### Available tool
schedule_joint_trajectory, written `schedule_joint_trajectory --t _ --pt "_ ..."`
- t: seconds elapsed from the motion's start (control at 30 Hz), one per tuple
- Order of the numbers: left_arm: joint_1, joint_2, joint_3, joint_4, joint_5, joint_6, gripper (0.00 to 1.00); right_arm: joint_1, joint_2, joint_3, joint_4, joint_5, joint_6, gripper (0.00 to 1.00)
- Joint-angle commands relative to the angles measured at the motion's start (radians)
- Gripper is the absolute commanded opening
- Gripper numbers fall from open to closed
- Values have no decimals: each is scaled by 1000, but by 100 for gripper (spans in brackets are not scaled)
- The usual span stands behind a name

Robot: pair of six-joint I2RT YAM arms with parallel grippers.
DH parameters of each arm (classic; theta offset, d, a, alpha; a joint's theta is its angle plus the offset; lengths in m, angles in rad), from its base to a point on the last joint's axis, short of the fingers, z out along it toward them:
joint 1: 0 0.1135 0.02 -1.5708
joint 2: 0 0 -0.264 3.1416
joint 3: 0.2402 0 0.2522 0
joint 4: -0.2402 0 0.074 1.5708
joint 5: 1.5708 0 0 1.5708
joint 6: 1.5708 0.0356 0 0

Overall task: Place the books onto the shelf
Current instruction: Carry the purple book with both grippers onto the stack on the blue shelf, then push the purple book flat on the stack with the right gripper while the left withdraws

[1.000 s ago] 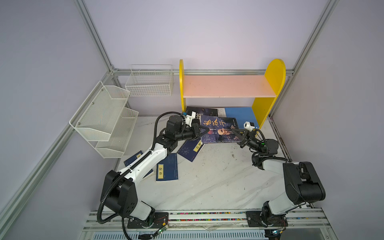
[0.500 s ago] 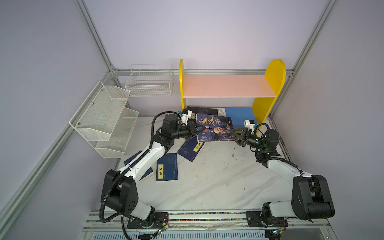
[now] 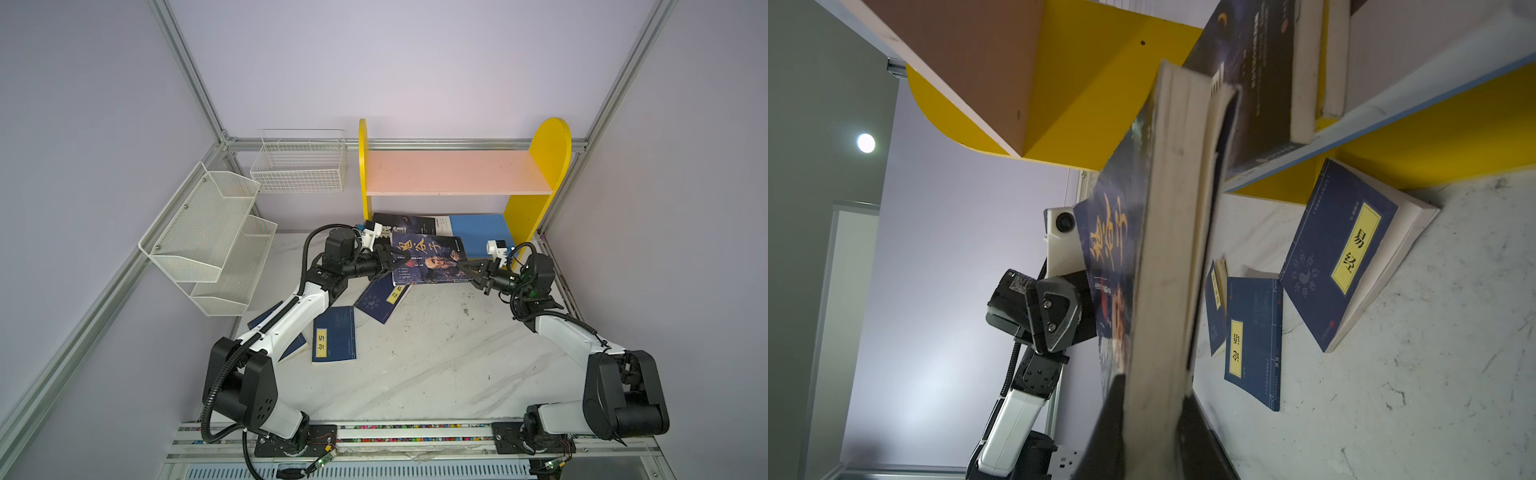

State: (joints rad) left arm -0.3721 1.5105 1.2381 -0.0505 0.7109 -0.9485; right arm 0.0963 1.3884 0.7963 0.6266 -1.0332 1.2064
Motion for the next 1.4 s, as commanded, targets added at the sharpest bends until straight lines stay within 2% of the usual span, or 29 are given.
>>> schedule_joint_trajectory --t 0.0,0.03,0.07,0.1,0.27,0.5,0.8,1.37 --pt "36 -60 123 -65 -72 60 83 -4 2 76 -32 109 -44 8" --pt "47 -73 124 -101 -95 72 89 -4 13 89 -14 120 -33 7" --pt "61 -88 122 -140 -126 85 99 -4 28 105 12 128 -18 7" --pt "77 -126 116 -183 -155 95 100 -4 47 123 42 133 -3 7" --pt "159 -258 48 -278 -228 114 100 3 131 225 81 128 13 7" --pt "199 -383 -22 -347 -268 134 100 46 222 353 4 161 -79 7" --pt "212 -409 -39 -363 -262 142 100 163 396 551 -73 247 -172 6" --pt "225 -414 -60 -374 -258 145 100 193 499 627 -109 324 -226 6"
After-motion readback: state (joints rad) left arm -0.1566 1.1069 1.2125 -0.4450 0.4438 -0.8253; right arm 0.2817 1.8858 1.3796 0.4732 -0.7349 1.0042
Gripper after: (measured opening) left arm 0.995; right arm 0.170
